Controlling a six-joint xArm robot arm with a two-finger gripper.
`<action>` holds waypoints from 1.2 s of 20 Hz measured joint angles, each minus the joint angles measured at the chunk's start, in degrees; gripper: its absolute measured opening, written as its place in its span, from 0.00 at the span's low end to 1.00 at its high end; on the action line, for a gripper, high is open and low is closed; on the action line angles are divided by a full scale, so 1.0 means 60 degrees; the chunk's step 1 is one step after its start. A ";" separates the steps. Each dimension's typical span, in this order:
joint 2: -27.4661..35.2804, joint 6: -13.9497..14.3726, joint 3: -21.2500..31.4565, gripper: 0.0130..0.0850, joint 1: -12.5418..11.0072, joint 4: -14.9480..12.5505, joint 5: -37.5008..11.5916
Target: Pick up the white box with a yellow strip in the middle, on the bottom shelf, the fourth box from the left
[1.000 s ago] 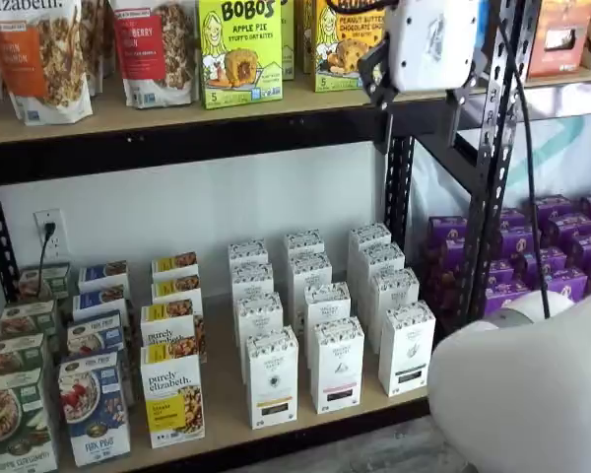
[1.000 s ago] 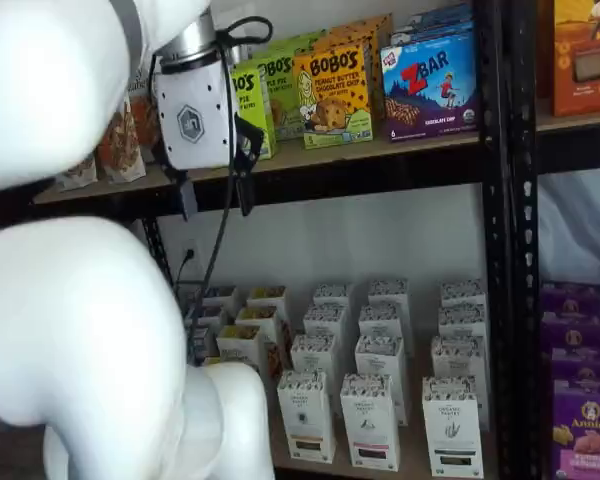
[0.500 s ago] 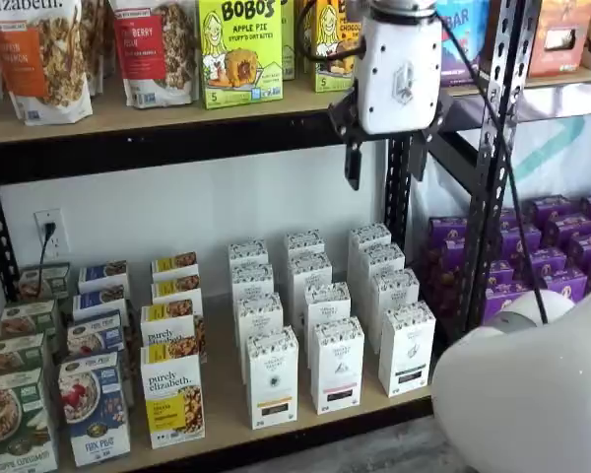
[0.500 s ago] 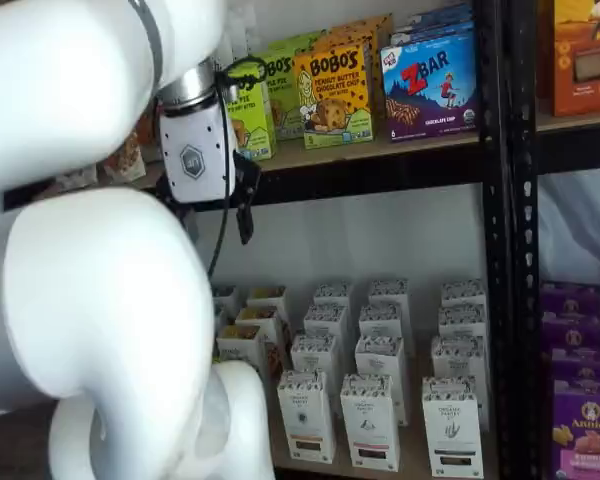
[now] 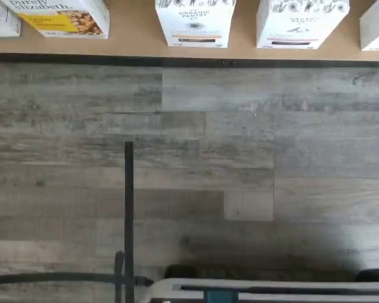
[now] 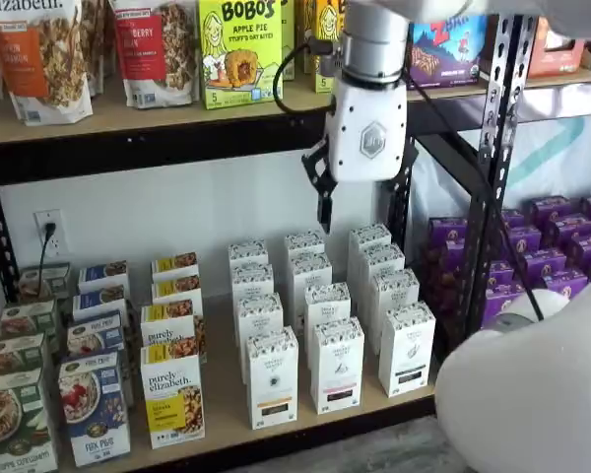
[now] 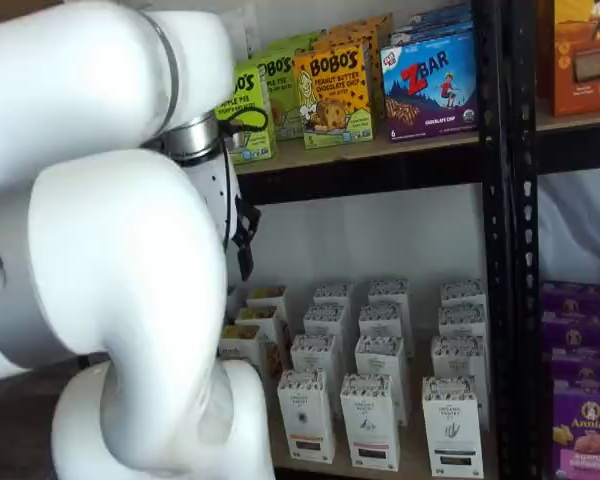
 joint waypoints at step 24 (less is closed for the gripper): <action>0.3052 0.0522 0.1310 1.00 0.0586 -0.0171 -0.5023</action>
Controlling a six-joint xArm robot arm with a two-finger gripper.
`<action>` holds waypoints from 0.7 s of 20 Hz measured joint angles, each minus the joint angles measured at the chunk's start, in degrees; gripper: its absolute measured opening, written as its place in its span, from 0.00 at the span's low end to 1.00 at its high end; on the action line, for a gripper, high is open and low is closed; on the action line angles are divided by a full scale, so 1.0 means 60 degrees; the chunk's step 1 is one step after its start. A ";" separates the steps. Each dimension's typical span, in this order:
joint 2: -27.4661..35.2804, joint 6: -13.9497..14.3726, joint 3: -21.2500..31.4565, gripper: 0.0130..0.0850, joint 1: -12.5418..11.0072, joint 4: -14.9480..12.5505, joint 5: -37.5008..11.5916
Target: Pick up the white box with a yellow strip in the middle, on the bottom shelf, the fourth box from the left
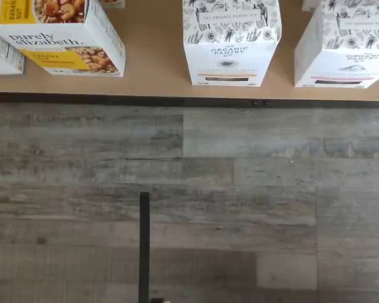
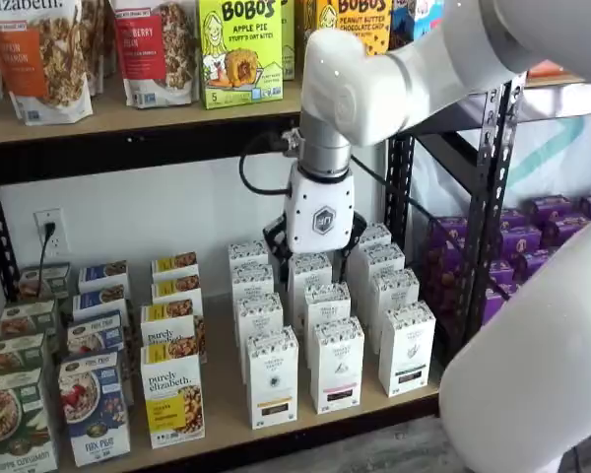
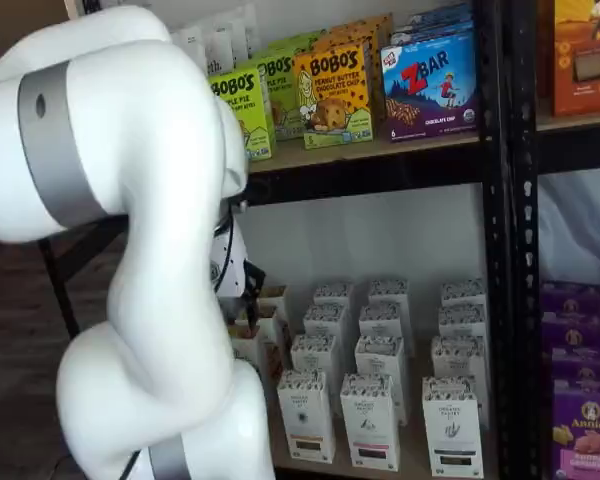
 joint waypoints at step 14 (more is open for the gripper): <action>0.2386 0.0053 -0.0236 1.00 -0.0067 -0.0199 -0.2061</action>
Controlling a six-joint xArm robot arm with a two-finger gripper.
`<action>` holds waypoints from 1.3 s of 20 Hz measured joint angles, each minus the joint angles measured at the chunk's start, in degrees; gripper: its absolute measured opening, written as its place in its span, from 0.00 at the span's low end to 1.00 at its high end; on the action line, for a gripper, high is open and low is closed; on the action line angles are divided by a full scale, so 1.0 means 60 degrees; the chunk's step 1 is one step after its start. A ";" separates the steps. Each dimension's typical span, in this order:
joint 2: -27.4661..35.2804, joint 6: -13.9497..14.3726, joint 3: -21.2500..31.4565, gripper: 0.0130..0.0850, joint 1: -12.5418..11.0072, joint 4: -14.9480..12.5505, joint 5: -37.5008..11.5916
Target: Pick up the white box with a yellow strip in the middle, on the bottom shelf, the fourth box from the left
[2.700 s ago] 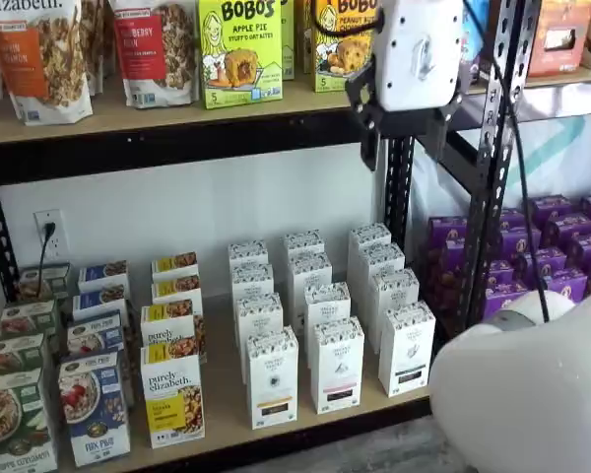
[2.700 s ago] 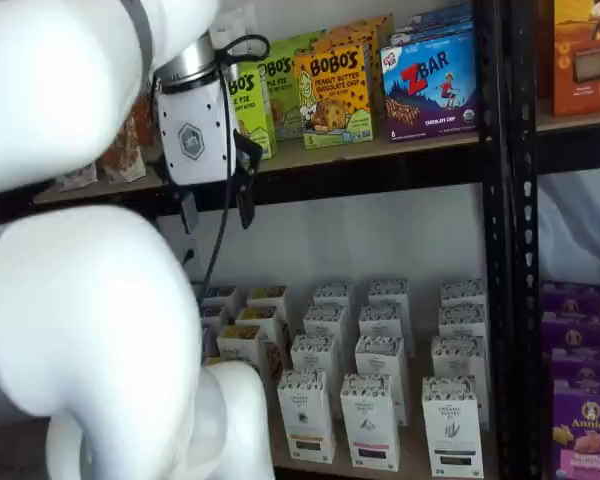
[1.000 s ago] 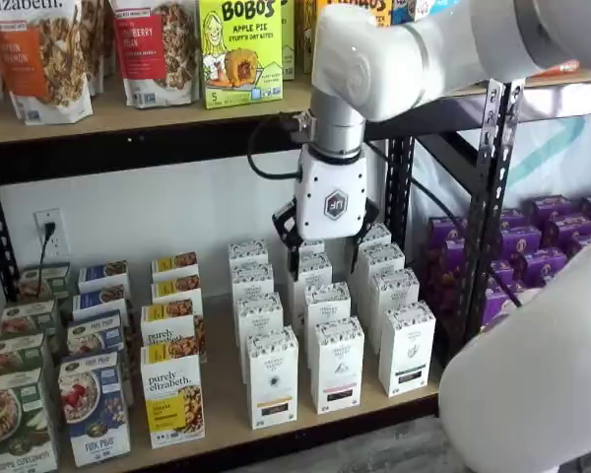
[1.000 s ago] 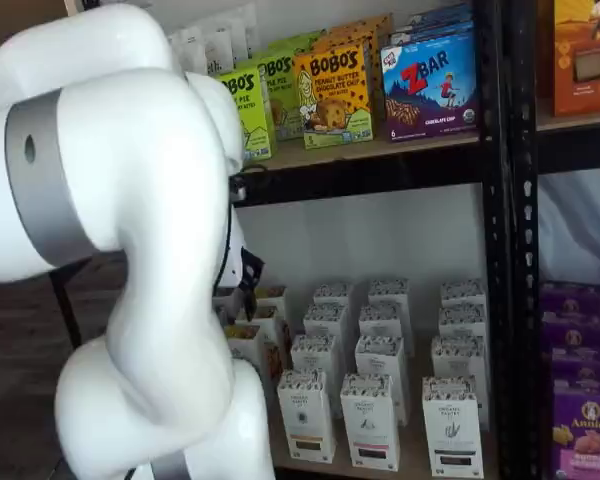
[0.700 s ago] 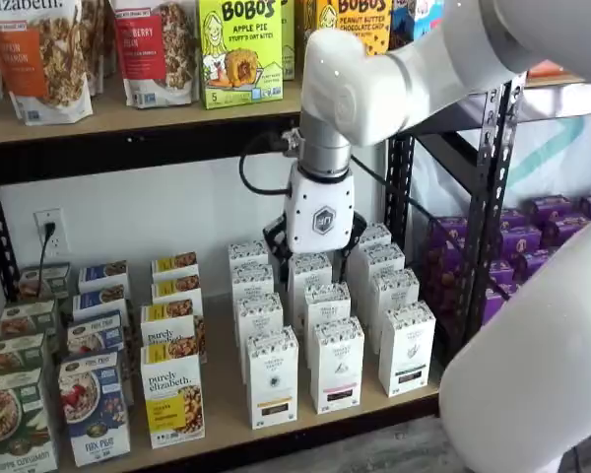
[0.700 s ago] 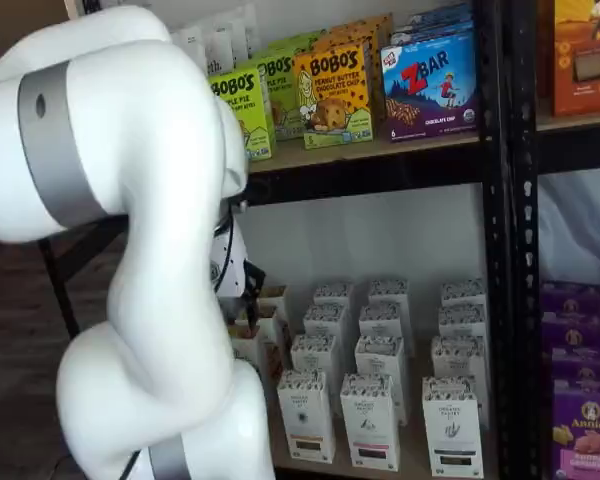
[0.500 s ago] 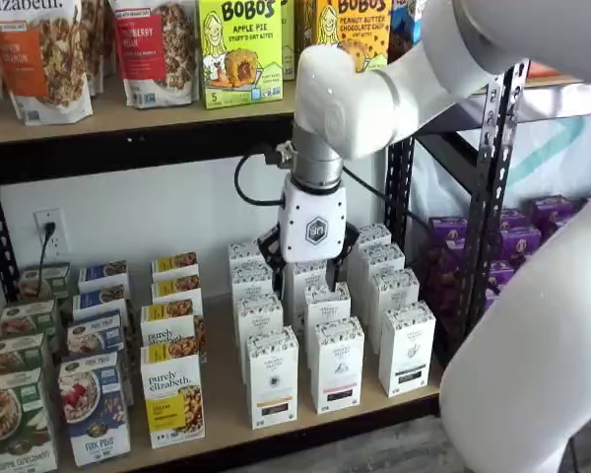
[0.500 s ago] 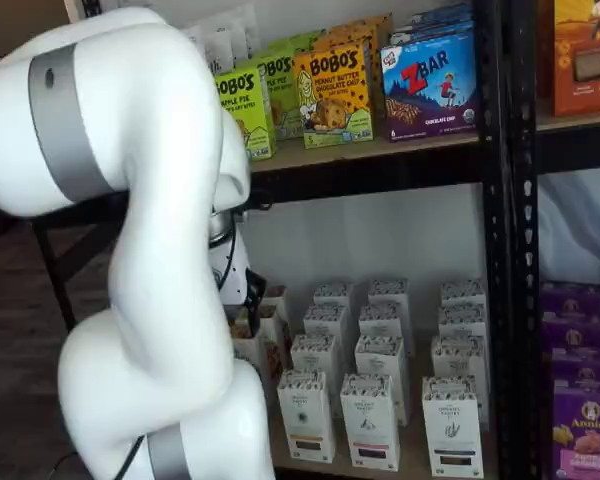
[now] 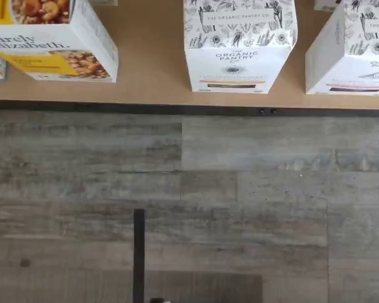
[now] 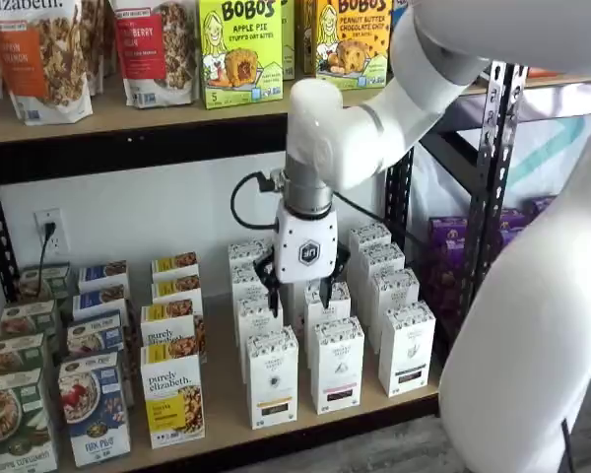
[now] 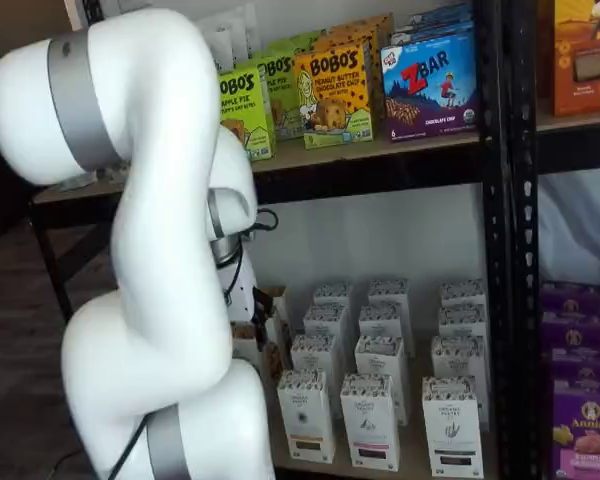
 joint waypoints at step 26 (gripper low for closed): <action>0.4112 0.0321 -0.1499 1.00 -0.0422 -0.0833 -0.2773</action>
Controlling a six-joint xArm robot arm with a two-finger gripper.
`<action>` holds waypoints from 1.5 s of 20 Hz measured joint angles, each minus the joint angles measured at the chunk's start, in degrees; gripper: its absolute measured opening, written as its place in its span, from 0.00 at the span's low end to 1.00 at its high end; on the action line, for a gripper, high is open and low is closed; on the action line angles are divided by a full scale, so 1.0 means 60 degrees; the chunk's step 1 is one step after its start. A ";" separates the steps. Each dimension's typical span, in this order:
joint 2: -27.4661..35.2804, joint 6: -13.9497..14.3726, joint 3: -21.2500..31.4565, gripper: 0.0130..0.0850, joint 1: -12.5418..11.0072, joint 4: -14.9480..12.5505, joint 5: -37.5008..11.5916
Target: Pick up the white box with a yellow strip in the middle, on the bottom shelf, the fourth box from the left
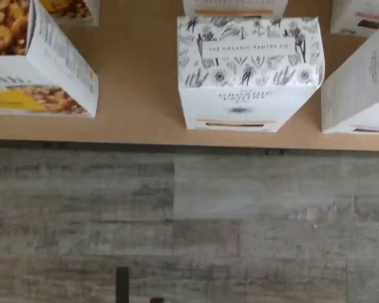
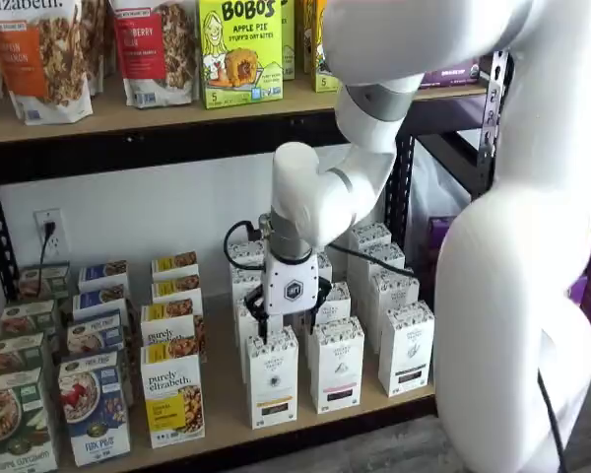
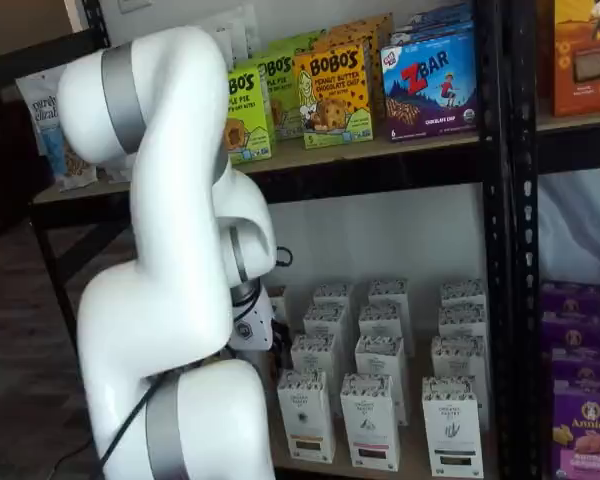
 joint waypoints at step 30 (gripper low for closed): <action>0.3743 -0.0165 -0.3303 1.00 -0.0598 -0.0457 -0.0569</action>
